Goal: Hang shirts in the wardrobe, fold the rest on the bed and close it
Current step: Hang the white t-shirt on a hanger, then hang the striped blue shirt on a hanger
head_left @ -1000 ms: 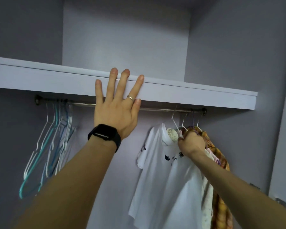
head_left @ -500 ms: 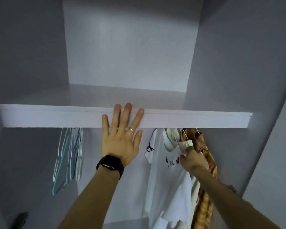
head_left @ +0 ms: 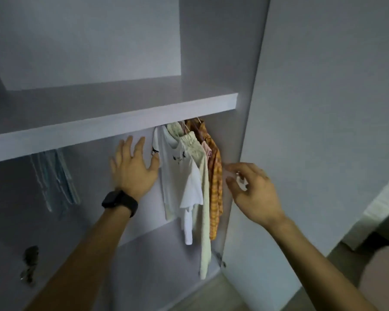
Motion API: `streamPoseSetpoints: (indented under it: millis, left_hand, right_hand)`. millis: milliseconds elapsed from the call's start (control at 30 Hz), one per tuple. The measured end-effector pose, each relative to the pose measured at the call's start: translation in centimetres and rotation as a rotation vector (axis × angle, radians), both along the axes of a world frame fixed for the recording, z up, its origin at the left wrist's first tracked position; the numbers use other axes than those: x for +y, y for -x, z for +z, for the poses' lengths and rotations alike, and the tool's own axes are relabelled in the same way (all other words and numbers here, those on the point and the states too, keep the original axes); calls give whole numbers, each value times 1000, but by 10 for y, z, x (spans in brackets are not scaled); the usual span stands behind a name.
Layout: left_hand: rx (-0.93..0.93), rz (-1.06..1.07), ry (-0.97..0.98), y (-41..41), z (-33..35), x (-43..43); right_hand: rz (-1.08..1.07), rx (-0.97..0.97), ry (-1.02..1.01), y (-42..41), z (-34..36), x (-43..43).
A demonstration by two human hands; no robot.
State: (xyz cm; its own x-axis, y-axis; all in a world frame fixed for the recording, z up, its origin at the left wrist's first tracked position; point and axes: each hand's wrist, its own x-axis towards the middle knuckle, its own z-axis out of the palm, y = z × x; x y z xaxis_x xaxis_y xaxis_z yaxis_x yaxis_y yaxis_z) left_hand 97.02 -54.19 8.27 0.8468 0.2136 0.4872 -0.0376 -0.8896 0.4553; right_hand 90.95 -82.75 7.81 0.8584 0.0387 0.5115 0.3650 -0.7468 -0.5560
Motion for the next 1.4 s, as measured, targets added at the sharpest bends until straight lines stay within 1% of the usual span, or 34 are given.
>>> streamPoseSetpoints:
  millis: [100, 200, 367, 433, 533, 600, 700, 767, 867, 1033, 1133, 1200, 1300, 1400]
  left_hand:
    - [-27, -263, 60, 44, -52, -60]
    - [91, -520, 87, 80, -101, -136]
    - [322, -870, 38, 139, -165, -253]
    - [382, -1054, -21, 169, -181, -304]
    - [426, -1295, -136, 210, -193, -369]
    - [456, -1413, -203, 235, -200, -406]
    - [512, -1564, -226, 278, -208, -459]
    - [546, -1651, -264, 303, -214, -486]
    - [510, -1754, -331, 330, -222, -527]
    - [445, -1823, -410, 360, -228, -600]
    - [426, -1849, -473, 378, -235, -651]
    - [418, -1841, -506, 376, -237, -661]
    - [447, -1857, -565, 382, -263, -697]
    - [471, -1855, -678, 383, -297, -736]
  right_hand:
    - [-109, 7, -44, 64, -34, -33]
    - [-242, 91, -82, 123, -73, -69]
    - [-541, 311, -127, 218, -131, -126]
    - [-710, 372, -173, 268, -150, -153]
    - [-947, 407, -213, 337, -166, -179]
    - [-1096, 422, -234, 376, -172, -193]
    - [-1307, 418, -266, 433, -181, -214]
    - [-1410, 430, -302, 466, -188, -224]
    - [-1533, 436, -376, 505, -199, -240]
    - [-1669, 453, -450, 548, -215, -282]
    - [-1722, 465, -510, 571, -228, -318]
    - [-1716, 470, -529, 573, -232, -328]
    - [-1746, 496, -570, 589, -255, -361]
    - [-1760, 576, -603, 596, -279, -396]
